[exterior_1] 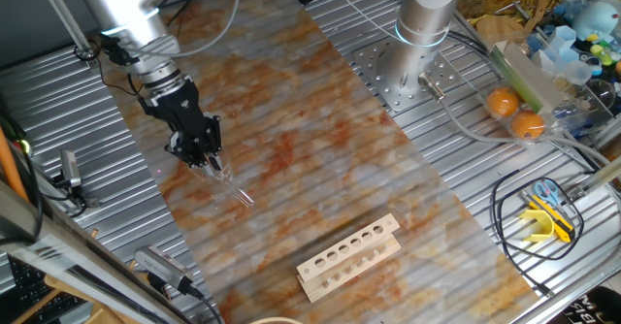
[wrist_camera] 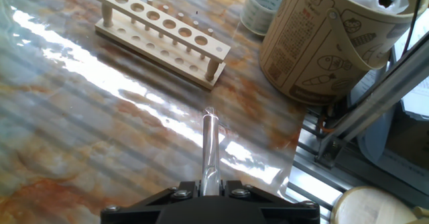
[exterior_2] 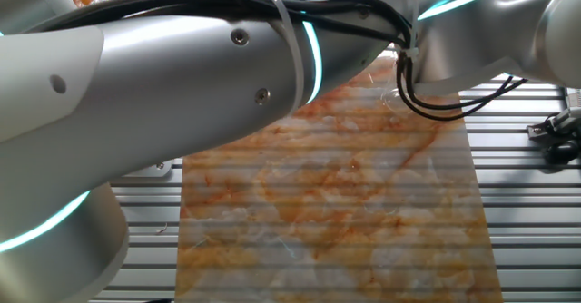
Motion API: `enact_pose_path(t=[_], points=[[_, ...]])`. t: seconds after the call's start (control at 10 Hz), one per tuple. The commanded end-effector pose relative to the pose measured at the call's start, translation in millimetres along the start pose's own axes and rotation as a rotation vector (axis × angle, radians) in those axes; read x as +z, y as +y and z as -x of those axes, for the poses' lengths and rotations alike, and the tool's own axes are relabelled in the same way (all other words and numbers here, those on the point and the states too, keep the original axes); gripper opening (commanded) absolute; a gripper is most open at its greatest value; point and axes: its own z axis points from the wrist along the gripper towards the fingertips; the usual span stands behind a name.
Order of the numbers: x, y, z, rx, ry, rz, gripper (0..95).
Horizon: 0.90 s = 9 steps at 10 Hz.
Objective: Pour out the test tube
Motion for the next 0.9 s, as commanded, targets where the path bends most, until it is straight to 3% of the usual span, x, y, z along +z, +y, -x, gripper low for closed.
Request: enact_pose_path(t=[0.1, 0.9], points=[[0.0, -0.6, -0.6, 0.002, -0.004, -0.001, 0.0], [-1.7, 0.8, -2.4, 0.009, -0.032, -0.023, 0.0]])
